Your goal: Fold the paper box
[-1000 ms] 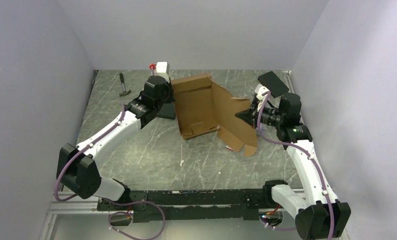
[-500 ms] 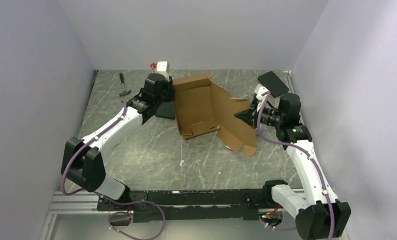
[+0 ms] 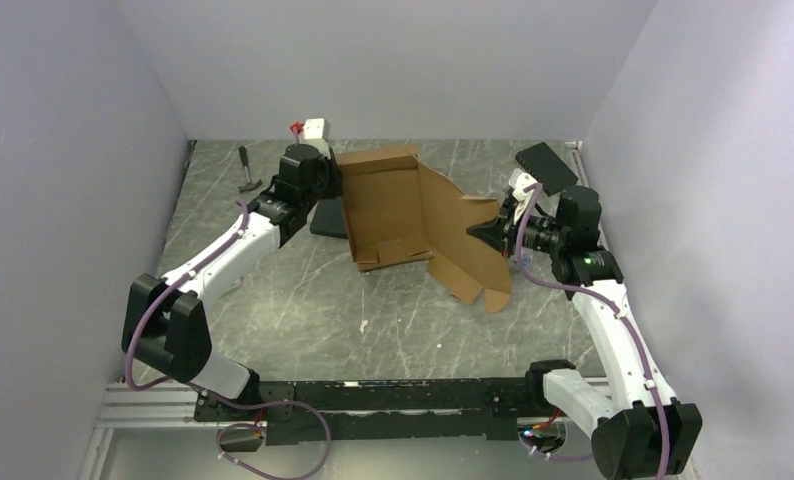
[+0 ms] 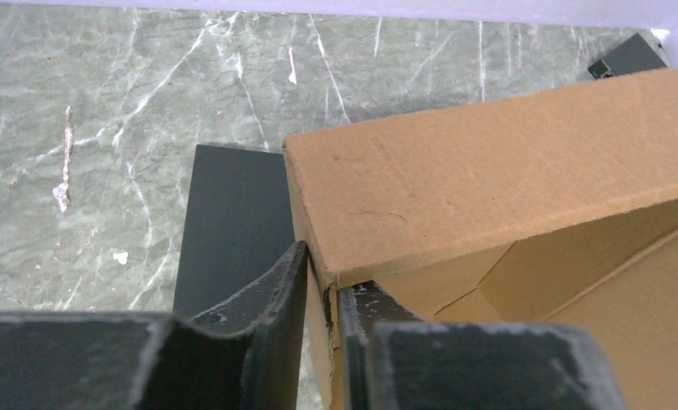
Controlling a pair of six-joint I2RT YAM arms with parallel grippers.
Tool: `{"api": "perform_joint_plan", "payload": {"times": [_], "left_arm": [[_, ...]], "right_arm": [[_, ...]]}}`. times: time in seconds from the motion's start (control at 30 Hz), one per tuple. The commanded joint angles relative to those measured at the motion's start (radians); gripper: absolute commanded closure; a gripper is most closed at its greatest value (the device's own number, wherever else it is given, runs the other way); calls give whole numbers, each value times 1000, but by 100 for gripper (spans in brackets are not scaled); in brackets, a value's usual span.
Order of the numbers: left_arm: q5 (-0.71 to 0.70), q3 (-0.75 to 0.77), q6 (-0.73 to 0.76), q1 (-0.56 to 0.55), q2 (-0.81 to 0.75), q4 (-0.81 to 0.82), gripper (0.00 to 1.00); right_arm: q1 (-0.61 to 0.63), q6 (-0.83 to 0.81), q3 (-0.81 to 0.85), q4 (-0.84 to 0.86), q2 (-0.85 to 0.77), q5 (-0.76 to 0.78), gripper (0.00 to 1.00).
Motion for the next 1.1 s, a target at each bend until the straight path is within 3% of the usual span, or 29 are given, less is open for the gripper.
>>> {"api": "perform_joint_plan", "payload": {"times": [0.0, 0.13, 0.4, 0.7, 0.93, 0.97, 1.07], "left_arm": [[-18, -9, -10, -2, -19, 116, 83], [-32, -6, -6, -10, -10, 124, 100], [-74, 21, 38, -43, -3, 98, 100], [-126, 64, 58, -83, -6, 10, 100], [-116, 75, 73, -87, -10, -21, 100], [-114, 79, 73, -87, -9, -27, 100], [-102, 92, 70, -87, -4, -40, 100]], "right_arm": [[14, 14, -12, 36, 8, -66, 100], [16, 49, -24, 68, 14, -83, 100], [20, 67, -30, 82, 21, -88, 98], [16, -51, 63, -62, 16, -27, 42], [15, -197, 262, -282, 42, 72, 6], [14, -218, 296, -312, 46, 87, 1], [15, -289, 414, -406, 74, 114, 0]]}}
